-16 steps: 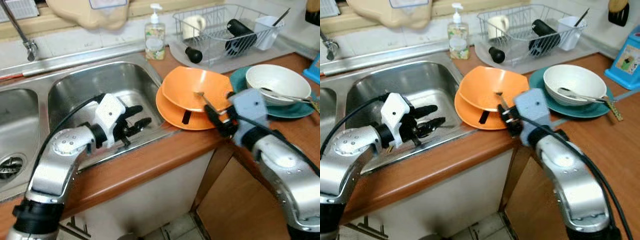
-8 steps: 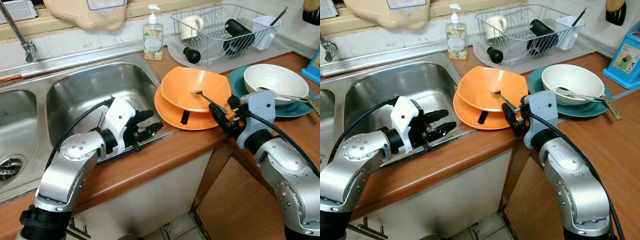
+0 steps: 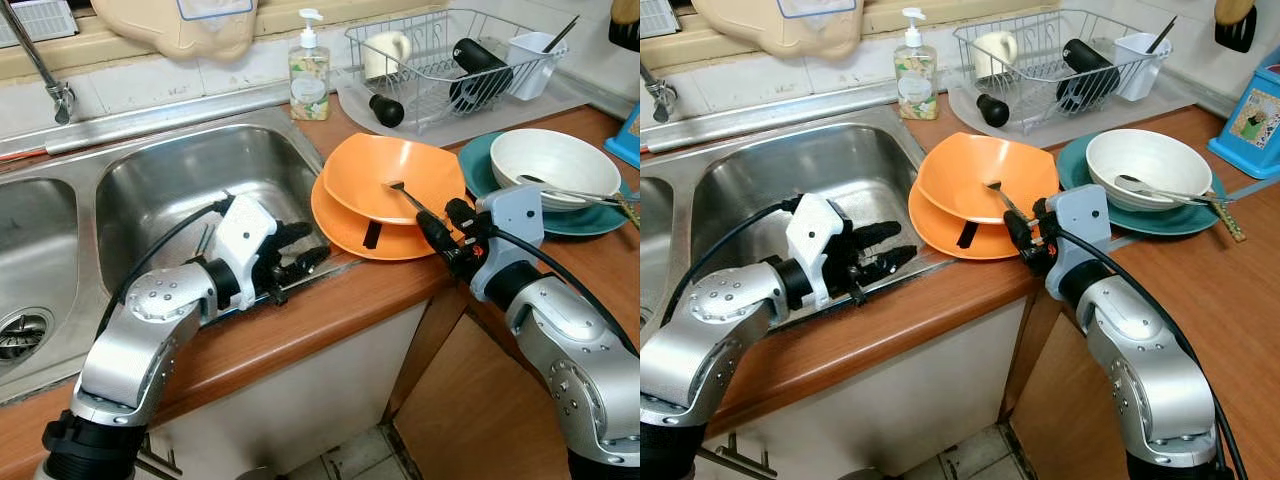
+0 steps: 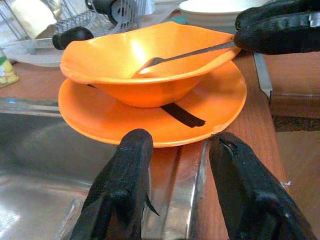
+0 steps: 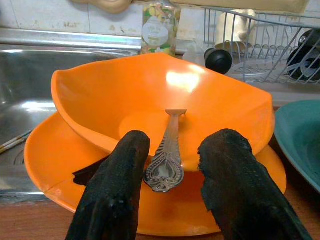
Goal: Kitchen organization
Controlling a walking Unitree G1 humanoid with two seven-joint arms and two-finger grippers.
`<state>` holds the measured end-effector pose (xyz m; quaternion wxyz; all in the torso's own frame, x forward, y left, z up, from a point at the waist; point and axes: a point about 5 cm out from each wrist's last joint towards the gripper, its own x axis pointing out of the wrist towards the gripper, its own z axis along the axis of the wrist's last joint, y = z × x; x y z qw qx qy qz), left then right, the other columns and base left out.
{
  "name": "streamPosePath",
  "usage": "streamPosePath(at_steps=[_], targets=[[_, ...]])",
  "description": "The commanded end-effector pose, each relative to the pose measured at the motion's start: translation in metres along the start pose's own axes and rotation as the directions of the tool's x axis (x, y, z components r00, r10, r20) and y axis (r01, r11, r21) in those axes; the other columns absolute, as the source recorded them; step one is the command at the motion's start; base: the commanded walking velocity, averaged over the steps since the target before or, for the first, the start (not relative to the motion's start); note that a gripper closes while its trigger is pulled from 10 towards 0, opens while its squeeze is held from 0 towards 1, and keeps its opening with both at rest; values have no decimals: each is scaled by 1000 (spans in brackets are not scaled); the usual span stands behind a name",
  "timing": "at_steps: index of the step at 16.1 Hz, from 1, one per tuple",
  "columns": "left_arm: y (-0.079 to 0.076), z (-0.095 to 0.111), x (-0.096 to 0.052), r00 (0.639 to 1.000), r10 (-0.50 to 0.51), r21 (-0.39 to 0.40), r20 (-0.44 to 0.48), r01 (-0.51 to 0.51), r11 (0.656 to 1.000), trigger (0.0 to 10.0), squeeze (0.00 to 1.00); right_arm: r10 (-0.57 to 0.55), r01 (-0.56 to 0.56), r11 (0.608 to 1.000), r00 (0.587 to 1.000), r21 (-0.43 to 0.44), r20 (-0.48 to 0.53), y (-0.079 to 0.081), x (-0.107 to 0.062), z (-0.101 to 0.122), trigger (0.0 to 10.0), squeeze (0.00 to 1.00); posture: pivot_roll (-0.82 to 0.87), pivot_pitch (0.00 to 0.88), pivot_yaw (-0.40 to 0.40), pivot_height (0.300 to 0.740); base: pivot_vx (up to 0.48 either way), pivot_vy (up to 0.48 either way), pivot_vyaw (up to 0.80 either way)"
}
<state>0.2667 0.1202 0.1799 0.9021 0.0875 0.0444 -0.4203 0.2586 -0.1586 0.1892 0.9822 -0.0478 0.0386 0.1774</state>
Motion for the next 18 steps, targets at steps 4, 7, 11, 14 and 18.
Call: streamPosePath(at_steps=[4, 7, 11, 14, 18], targets=[[-6, 9, 1, 999, -29, 19, 23, 29, 999, 10000, 0, 2, -2, 1000, 1000, -1, -1, -3, 2, -4, 1020, 0, -183, 0, 72, 740, 0, 0, 0], [-7, 9, 0, 999, -36, 15, 29, 35, 999, 10000, 0, 6, -6, 1000, 1000, 3, 2, -2, 2, -4, 0, 0, -186, 0, 67, 740, 0, 0, 0], [-11, 8, 0, 998, -54, 3, 30, 54, 999, 10000, 0, 7, -7, 1000, 1000, 3, 6, -3, 2, -4, 0, 0, -193, 0, 68, 740, 0, 0, 0], [-7, 10, 1, 999, -34, 27, 30, 34, 999, 10000, 0, 6, -6, 1000, 1000, 4, 14, -4, 2, -1, 0, 0, -193, 0, 69, 740, 0, 0, 0], [-4, 16, 2, 999, -16, 58, 49, 13, 998, 10000, 0, 15, -16, 1000, 998, 8, 64, -7, 1, 13, 0, 0, -192, 0, 74, 740, 0, 0, 0]])
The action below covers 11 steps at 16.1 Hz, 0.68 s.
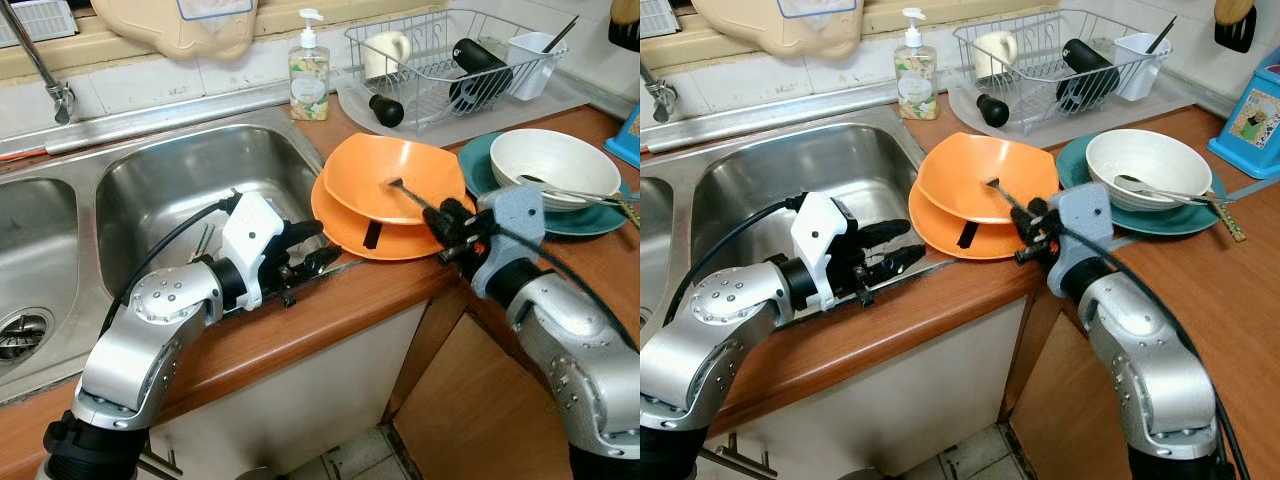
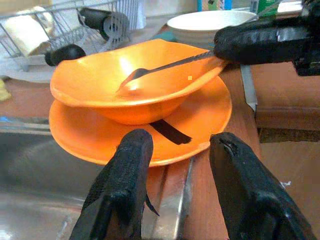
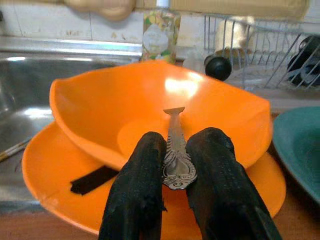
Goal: Kitchen organization
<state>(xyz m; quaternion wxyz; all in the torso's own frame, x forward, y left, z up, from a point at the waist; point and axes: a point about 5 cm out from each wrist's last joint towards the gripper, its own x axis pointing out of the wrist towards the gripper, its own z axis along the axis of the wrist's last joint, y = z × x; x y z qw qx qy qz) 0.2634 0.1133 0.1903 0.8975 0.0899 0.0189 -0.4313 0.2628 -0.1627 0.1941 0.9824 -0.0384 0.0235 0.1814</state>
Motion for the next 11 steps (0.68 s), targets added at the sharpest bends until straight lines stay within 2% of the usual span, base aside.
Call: streamPosePath(at_steps=[1, 4, 5, 8, 10, 11], targets=[[2, 5, 2, 1000, 2, 56, -3, -2, 998, 10000, 0, 14, -14, 1000, 999, 3, 44, -3, -2, 12, 0, 0, -190, 0, 73, 740, 0, 0, 0], [1, 7, 6, 1000, -8, 123, -7, 9, 992, 10000, 0, 58, -60, 998, 995, 26, 77, -5, -6, 19, 0, 0, -189, 0, 74, 740, 0, 0, 0], [1, 12, 10, 1000, -3, 173, 8, 1, 985, 10000, 0, 100, -104, 994, 990, 36, 103, -4, -9, 25, 0, 0, -189, 0, 74, 740, 0, 0, 0], [2, 20, 17, 999, 2, 230, 44, -12, 973, 10000, 0, 150, -156, 987, 980, 39, 126, -1, -10, 31, 0, 0, -190, 0, 76, 740, 0, 0, 0], [6, 25, 27, 999, 10, 379, 44, -26, 925, 10000, 0, 253, -259, 965, 958, 31, 133, 10, -12, 35, 0, 0, -188, 0, 77, 740, 0, 0, 0], [10, 26, 30, 999, 23, 418, 48, -41, 907, 10000, 0, 291, -296, 955, 949, 25, 126, 15, -12, 37, 0, 0, -191, 0, 78, 740, 0, 0, 0]])
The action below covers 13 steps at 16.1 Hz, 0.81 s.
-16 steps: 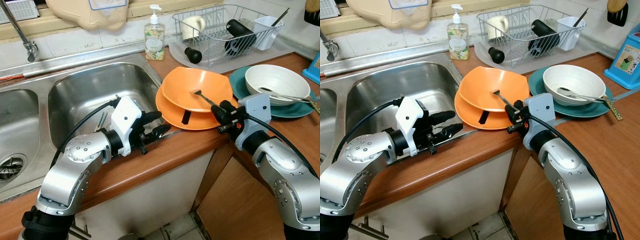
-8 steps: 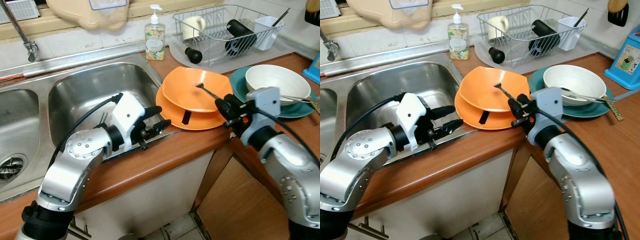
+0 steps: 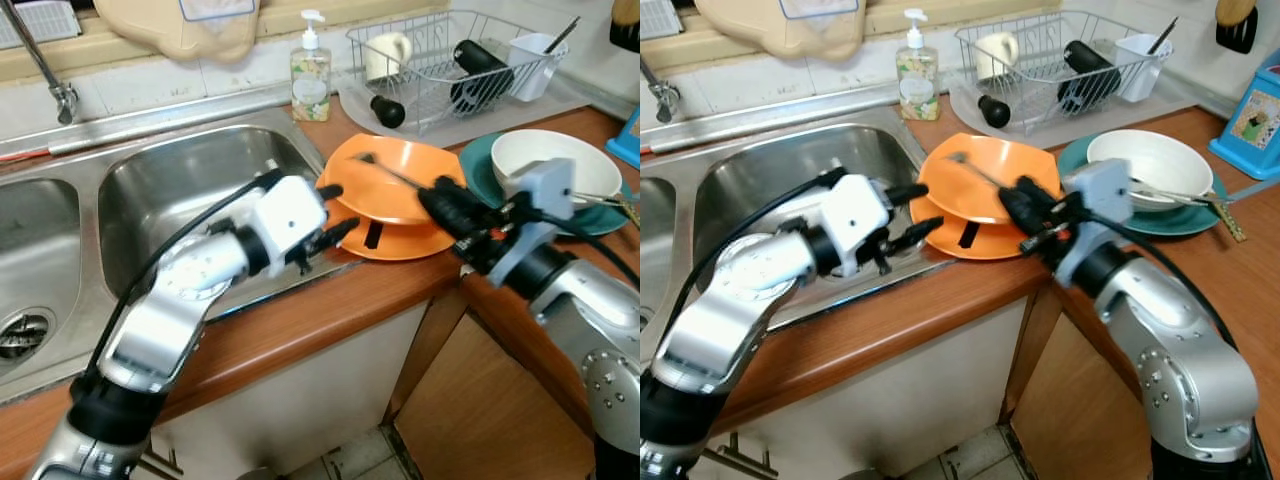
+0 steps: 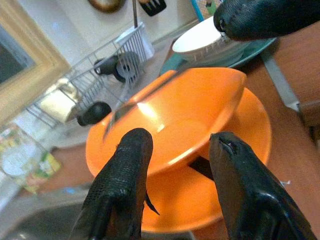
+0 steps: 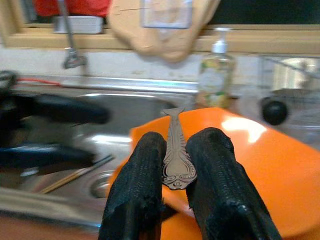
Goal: Kitchen organization
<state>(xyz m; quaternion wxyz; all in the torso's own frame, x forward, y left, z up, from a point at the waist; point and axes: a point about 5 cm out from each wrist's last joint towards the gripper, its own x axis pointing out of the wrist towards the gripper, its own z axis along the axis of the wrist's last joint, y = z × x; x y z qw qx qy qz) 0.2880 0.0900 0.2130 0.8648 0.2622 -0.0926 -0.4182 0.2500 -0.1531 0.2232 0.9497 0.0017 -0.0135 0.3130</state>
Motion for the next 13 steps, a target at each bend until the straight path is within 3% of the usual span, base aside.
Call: streamPosePath(at_steps=[1, 10, 11, 12, 13], targets=[[6, 0, 3, 1000, 20, 75, -9, -19, 997, 10000, 0, 69, -69, 997, 998, -22, 7, 10, 2, 8, 0, 0, -190, 0, 77, 740, 0, 0, 0], [19, -5, 21, 1000, 26, 246, -14, -21, 969, 10000, 0, 203, -203, 979, 979, -24, -12, 30, 9, 14, 0, 0, -194, 0, 82, 740, 0, 0, 0], [20, -6, 23, 1000, 13, 261, -20, -8, 965, 6902, 0, 204, -205, 979, 979, -23, -10, 30, 10, 14, 0, 0, -196, 0, 83, 740, 0, 0, 0], [21, -7, 25, 1000, 9, 268, -23, -3, 963, 4431, 0, 205, -206, 978, 979, -24, -8, 31, 10, 15, 0, 0, -196, 0, 83, 740, 0, 0, 0], [22, -6, 26, 1000, 16, 283, -20, -10, 959, 3255, 0, 205, -205, 978, 979, -25, -8, 31, 11, 15, 0, 0, -198, 0, 84, 740, 0, 0, 0]])
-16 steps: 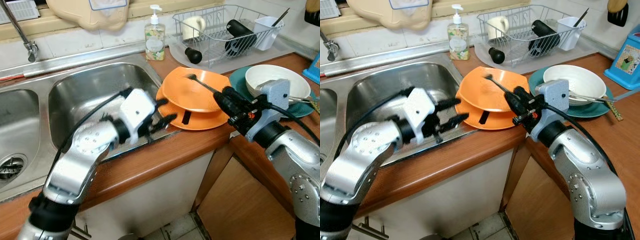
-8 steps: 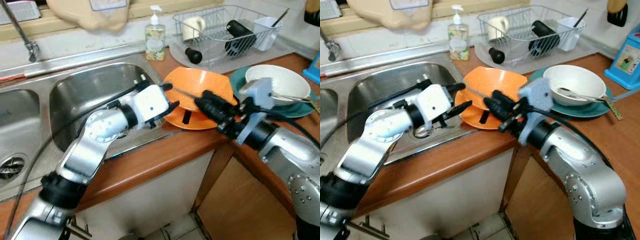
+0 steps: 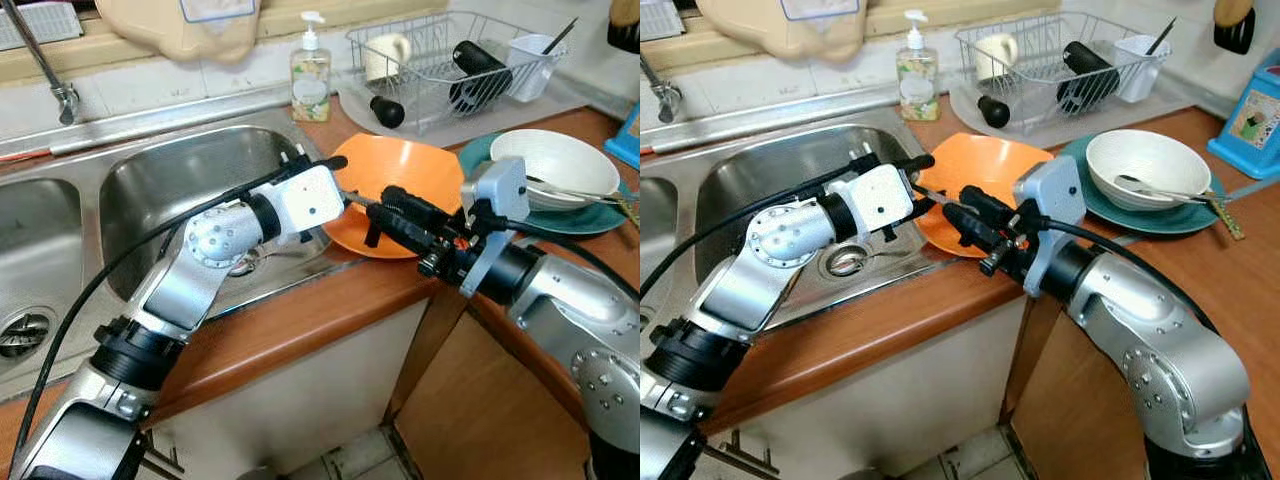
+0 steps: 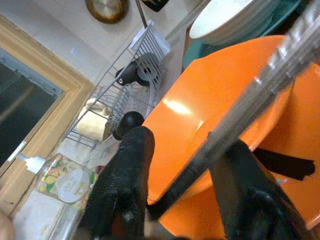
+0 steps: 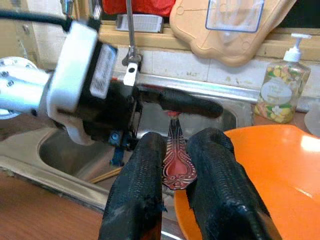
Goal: Kitchen organization
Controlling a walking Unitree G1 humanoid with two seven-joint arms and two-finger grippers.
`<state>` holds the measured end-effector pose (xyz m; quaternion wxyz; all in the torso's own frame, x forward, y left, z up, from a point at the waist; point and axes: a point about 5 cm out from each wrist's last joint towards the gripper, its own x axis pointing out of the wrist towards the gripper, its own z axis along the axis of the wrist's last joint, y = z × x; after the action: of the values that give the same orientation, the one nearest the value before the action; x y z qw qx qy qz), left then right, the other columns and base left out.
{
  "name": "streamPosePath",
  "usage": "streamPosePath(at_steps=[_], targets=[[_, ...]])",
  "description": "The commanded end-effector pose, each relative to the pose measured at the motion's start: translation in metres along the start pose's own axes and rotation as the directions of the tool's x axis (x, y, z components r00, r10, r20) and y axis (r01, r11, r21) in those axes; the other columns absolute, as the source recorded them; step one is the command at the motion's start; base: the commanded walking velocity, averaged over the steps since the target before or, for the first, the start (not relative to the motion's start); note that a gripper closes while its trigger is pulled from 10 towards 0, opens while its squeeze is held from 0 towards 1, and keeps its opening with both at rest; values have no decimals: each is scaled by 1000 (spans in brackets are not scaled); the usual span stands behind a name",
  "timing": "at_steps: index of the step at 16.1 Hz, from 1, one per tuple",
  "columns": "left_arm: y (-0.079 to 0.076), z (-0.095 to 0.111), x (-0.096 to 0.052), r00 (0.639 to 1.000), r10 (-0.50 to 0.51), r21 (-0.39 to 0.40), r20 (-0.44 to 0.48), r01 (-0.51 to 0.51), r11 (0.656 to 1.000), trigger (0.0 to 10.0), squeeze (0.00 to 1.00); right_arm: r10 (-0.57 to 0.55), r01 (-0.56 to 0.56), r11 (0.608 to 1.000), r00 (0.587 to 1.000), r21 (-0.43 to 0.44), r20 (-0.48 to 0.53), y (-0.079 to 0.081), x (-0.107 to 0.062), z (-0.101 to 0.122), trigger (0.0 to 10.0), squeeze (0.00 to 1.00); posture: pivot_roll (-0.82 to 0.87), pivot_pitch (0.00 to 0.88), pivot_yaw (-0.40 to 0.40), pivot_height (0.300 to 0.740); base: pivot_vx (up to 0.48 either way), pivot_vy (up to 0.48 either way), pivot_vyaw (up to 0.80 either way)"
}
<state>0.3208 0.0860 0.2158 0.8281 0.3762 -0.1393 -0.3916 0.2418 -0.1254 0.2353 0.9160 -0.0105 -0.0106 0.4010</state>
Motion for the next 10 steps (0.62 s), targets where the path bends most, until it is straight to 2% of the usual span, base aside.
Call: streamPosePath(at_steps=[1, 3, 10], targets=[[2, 2, 3, 1000, -6, 42, 3, 6, 999, 2471, 0, 13, -13, 1000, 1000, -11, 5, 3, 1, 3, 0, 0, -202, 0, 83, 740, 0, 0, 0], [1, 1, 3, 999, -33, 76, 7, 32, 997, 118, 0, 2, -2, 1000, 1000, -14, 2, 3, 2, 3, 0, 0, -207, 0, 83, 740, 0, 0, 0], [-3, -3, -2, 996, -92, 170, -17, 94, 981, 0, 0, -22, 22, 1000, 999, -18, -27, 2, 4, -1, 0, 0, -209, 0, 80, 740, 0, 0, 0]])
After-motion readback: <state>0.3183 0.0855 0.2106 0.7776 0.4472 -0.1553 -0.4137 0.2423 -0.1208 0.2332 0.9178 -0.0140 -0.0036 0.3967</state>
